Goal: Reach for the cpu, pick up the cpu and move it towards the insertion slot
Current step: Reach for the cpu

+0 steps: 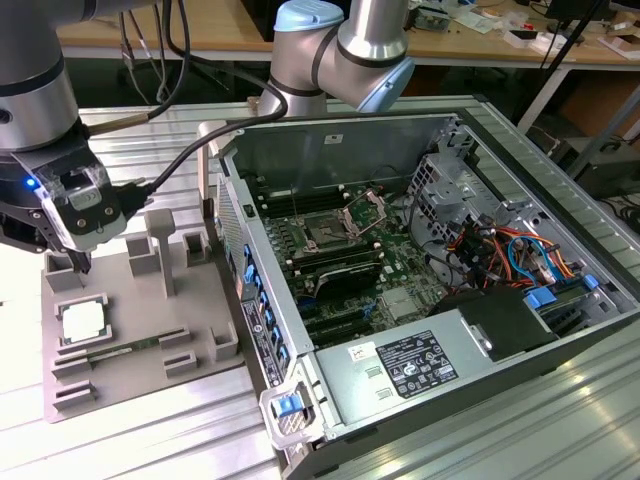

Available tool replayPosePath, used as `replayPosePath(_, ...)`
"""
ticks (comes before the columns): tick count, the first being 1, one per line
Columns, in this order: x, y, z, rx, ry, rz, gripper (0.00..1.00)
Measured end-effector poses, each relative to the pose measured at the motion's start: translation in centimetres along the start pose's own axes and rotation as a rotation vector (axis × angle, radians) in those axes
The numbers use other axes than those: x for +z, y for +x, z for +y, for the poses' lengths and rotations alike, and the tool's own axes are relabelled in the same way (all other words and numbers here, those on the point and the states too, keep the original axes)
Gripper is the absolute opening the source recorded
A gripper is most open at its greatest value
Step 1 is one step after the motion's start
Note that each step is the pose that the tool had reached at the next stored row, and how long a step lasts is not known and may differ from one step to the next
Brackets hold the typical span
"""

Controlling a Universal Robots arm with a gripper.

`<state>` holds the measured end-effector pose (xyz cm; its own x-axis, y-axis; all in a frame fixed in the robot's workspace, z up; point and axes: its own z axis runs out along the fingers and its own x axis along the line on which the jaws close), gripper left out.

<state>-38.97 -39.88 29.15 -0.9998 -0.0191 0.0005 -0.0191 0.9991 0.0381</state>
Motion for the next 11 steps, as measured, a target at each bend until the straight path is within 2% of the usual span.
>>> replayPosePath(11, 0.28, 0.00, -0.01, 0.000, 0.0000, 0.0000, 0.11)
